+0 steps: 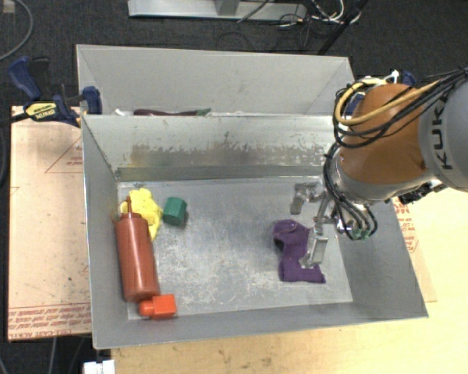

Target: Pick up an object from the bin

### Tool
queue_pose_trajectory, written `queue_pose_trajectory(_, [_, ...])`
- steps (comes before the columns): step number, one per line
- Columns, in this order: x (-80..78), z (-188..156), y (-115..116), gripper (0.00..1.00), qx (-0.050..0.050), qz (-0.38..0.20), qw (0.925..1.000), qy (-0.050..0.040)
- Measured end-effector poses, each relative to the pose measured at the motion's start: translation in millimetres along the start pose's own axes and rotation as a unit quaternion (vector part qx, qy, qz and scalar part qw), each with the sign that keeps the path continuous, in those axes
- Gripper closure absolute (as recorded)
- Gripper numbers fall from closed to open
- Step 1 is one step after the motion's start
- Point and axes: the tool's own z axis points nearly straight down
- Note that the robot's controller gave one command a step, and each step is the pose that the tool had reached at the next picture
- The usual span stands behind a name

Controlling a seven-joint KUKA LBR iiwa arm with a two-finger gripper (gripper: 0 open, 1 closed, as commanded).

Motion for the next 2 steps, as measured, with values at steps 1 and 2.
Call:
queue_pose_trajectory(1, [-1.9,16,6,0.0,0.001,-0.082,0.9966,-0.0001])
queue_pose_trajectory(2, [-5.6,35,-5,0.0,0.0,-0.18,0.9837,-0.0002])
